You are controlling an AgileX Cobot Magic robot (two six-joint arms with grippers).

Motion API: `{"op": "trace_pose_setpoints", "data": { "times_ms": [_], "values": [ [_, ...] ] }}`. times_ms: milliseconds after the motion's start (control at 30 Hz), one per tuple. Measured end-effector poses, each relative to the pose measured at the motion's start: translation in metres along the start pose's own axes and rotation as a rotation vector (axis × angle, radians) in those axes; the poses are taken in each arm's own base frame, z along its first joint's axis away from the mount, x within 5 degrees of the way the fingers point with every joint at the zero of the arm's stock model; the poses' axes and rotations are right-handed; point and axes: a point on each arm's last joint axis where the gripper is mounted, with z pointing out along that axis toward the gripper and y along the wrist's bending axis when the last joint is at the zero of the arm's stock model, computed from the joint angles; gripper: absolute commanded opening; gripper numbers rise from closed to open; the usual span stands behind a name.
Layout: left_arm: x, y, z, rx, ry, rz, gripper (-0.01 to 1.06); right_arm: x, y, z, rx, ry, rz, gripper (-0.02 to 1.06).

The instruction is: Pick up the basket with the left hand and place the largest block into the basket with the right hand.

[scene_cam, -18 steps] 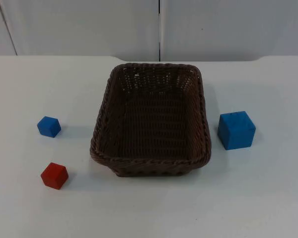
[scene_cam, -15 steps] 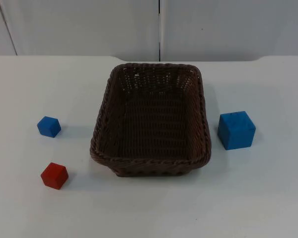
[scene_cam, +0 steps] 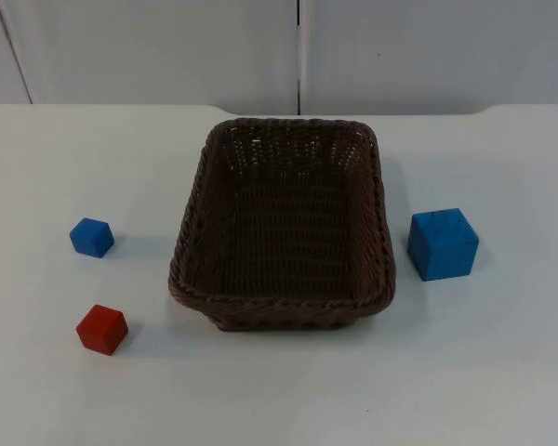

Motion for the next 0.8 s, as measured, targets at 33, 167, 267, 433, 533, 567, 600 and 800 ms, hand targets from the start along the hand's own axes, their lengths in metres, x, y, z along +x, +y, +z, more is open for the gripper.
{"op": "trace_pose_setpoints", "data": {
  "times_ms": [33, 167, 267, 433, 533, 567, 600, 800],
  "values": [
    [0.0, 0.0, 0.0, 0.004, -0.002, -0.002, 1.05, 0.0, 0.0, 0.0, 0.0, 0.0, 0.0, 1.05],
    [-0.007, -0.001, -0.001, 0.012, -0.002, -0.007, 1.05, 0.0, 0.0, 0.0, -0.001, 0.0, 0.001, 1.05],
    [-0.015, -0.001, -0.001, 0.012, -0.001, -0.007, 1.05, 0.0, 0.0, 0.0, -0.001, 0.0, 0.001, 1.05],
    [-0.028, -0.002, 0.005, 0.017, 0.033, -0.013, 1.05, 0.0, 0.0, 0.0, -0.001, 0.0, 0.001, 1.05],
    [-0.038, -0.004, 0.013, 0.037, 0.058, -0.03, 1.05, 0.0, 0.0, 0.0, -0.001, 0.0, 0.001, 1.05],
    [-0.042, -0.004, 0.016, 0.04, 0.071, -0.033, 1.05, 0.0, 0.0, 0.0, -0.001, 0.0, 0.001, 1.05],
    [-0.042, -0.004, 0.016, 0.04, 0.071, -0.033, 1.05, 0.0, 0.0, 0.0, -0.001, 0.0, 0.001, 1.05],
    [-0.059, -0.006, 0.032, 0.058, 0.137, -0.053, 1.05, 0.0, 0.0, 0.0, -0.001, 0.0, 0.001, 1.05]
  ]
}}
